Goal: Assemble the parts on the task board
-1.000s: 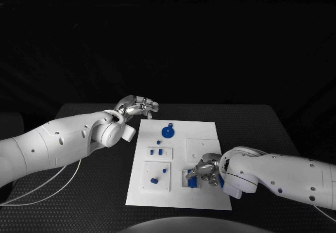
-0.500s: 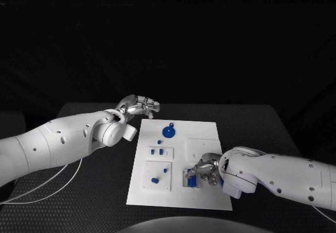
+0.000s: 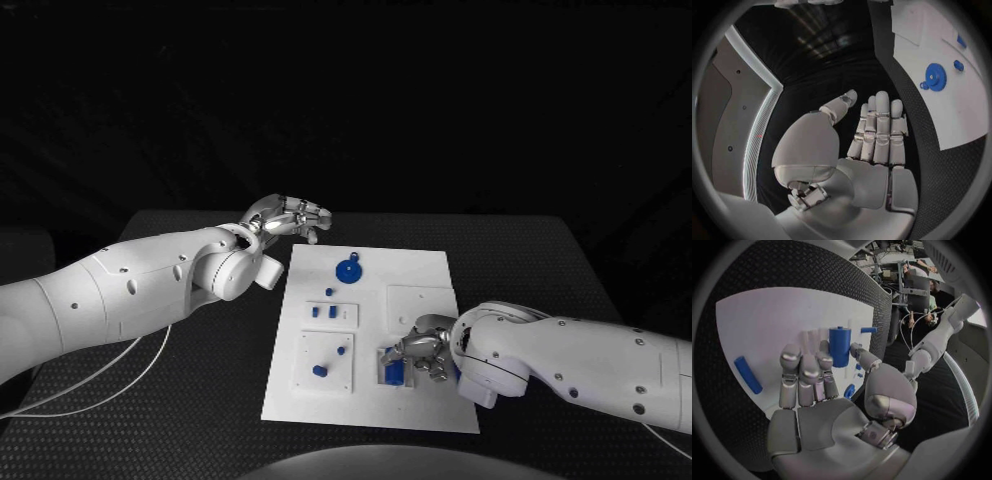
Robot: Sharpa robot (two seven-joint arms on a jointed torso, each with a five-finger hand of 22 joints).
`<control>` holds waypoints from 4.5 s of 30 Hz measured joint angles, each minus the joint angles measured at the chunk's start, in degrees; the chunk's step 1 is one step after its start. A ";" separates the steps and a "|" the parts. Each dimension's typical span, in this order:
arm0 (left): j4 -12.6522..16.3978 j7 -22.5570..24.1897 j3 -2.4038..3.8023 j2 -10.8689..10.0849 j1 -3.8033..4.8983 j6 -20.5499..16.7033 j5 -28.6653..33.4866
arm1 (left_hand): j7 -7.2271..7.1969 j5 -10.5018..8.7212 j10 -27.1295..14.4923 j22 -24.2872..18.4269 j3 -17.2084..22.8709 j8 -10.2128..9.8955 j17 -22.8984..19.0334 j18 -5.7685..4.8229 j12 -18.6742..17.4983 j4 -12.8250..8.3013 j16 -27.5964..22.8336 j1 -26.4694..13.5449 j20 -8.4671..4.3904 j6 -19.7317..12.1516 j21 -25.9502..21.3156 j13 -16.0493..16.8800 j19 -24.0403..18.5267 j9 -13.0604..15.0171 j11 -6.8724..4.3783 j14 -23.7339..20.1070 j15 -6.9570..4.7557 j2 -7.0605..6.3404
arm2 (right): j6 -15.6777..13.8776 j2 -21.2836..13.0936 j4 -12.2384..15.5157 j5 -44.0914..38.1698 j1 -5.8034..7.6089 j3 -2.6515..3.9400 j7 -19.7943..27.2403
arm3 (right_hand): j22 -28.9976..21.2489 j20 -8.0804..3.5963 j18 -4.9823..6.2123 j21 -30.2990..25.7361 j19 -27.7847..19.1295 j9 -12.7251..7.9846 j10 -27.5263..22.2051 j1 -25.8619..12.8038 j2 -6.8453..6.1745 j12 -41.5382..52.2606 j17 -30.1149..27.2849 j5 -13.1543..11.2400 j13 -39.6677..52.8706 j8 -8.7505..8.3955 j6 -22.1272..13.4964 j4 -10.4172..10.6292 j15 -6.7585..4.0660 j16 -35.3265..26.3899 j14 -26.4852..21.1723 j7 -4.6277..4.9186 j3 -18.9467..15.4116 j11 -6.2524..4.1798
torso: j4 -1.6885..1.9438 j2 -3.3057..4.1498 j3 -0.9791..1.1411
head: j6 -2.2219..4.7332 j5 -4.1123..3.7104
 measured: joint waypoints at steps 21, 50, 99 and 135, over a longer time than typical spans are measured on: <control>0.01 -0.10 0.00 -0.01 0.00 0.05 0.00 | 0.00 0.00 0.00 0.05 0.00 0.00 0.05 0.00 0.00 0.00 0.00 0.00 0.00 0.00 -0.23 -0.05 0.00 0.00 -0.01 0.00 0.00 0.00 | 0.22 -0.54 0.75 -1.70 -0.16 -0.09 0.57 | 0.00 0.21 0.07 -0.01 -0.21 0.25 -0.20 0.65 -0.87 -0.20 -0.01 0.00 0.30 -0.48 -0.35 -0.43 0.11 -0.33 -0.11 0.29 -2.00 -0.20 | -0.02 0.00 0.01 | -0.08 0.25; 0.01 -0.26 0.00 -0.21 0.00 0.10 0.01 | -0.20 0.00 0.00 0.09 0.00 0.00 0.14 0.00 0.21 0.00 0.00 -0.24 0.00 -0.20 -0.23 -0.10 0.00 -0.05 -0.02 0.00 0.00 0.24 | 3.88 -2.32 2.72 -6.71 -0.28 -0.20 2.87 | 0.00 0.19 0.08 -0.01 -0.41 1.32 -0.19 6.99 0.12 -0.43 0.40 0.00 0.60 -0.46 -0.08 -5.62 0.01 -0.33 0.18 -0.04 -7.67 -0.19 | 0.02 0.03 -0.01 | 0.15 0.05; 0.20 -0.80 -0.01 -0.58 0.00 0.26 0.01 | 0.01 0.22 -0.28 0.30 0.01 0.00 0.39 0.00 0.21 0.63 -0.23 -0.60 0.00 -0.42 -0.44 -0.25 0.00 -0.10 0.13 0.00 0.00 0.60 | 6.04 -1.69 2.33 -8.69 -0.43 -0.23 3.86 | 0.00 1.02 1.41 0.27 -0.41 -0.83 2.06 3.87 1.50 -1.29 0.39 1.12 1.71 -2.07 3.55 -6.56 -0.68 -1.05 0.47 -0.87 -6.05 -1.01 | -0.06 0.02 0.01 | -0.01 0.13; 0.26 -0.86 -0.04 -0.47 0.01 0.33 0.02 | 0.01 0.22 -0.29 0.38 0.01 0.00 0.48 0.00 0.41 0.62 -0.22 -0.60 0.00 -0.42 -0.44 -0.29 0.00 -0.09 0.12 0.00 0.00 0.60 | 4.29 -9.78 5.62 -12.15 2.46 1.00 7.57 | 0.00 0.71 1.45 0.25 -0.04 0.15 2.58 8.54 3.23 -1.32 0.47 0.67 2.63 -2.17 2.84 -7.58 -0.46 -1.04 0.48 -0.68 -7.40 -0.50 | -0.19 0.07 0.21 | 1.02 -0.91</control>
